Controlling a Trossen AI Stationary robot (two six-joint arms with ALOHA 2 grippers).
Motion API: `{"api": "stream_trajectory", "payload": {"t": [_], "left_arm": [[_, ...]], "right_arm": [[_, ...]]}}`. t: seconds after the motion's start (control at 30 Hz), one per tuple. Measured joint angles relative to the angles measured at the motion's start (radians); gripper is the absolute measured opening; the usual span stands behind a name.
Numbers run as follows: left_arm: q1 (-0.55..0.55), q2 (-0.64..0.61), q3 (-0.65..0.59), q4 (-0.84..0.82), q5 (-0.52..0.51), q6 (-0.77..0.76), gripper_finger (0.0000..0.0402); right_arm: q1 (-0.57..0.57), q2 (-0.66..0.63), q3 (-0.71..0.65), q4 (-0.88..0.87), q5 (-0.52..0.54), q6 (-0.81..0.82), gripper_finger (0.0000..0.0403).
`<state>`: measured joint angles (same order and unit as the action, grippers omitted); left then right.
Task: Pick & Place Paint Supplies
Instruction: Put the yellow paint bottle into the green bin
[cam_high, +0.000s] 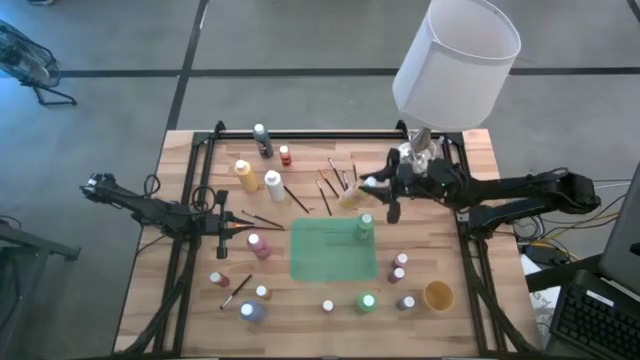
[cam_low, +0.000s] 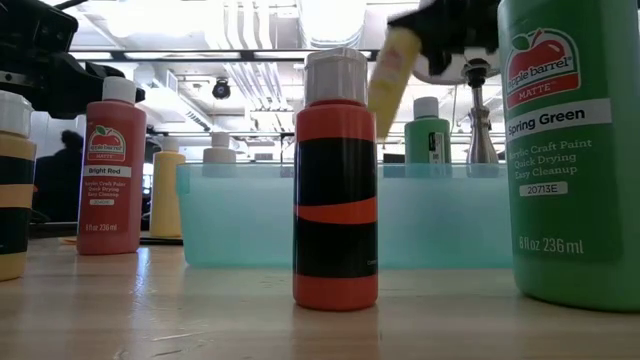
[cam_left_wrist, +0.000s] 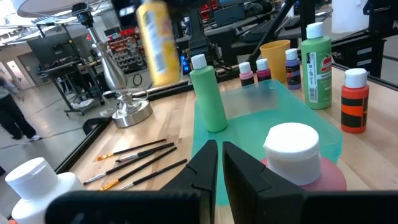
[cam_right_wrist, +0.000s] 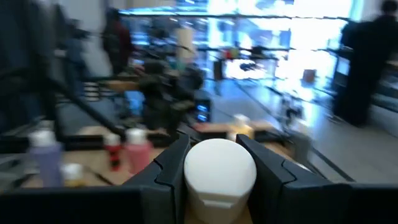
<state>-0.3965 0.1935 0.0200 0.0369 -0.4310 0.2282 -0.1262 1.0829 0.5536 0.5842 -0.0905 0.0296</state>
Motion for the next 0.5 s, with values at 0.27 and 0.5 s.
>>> {"api": "stream_trajectory", "payload": {"t": [0.27, 0.5], "left_arm": [[0.0, 0.0, 0.0, 0.0, 0.0, 0.0, 0.003], [0.0, 0.0, 0.0, 0.0, 0.0, 0.0, 0.003]], "right_arm": [[0.2, 0.069, 0.125, -0.151, 0.069, 0.015, 0.0107], [0.396, 0.078, 0.169, -0.342, 0.385, 0.092, 0.0107]]}}
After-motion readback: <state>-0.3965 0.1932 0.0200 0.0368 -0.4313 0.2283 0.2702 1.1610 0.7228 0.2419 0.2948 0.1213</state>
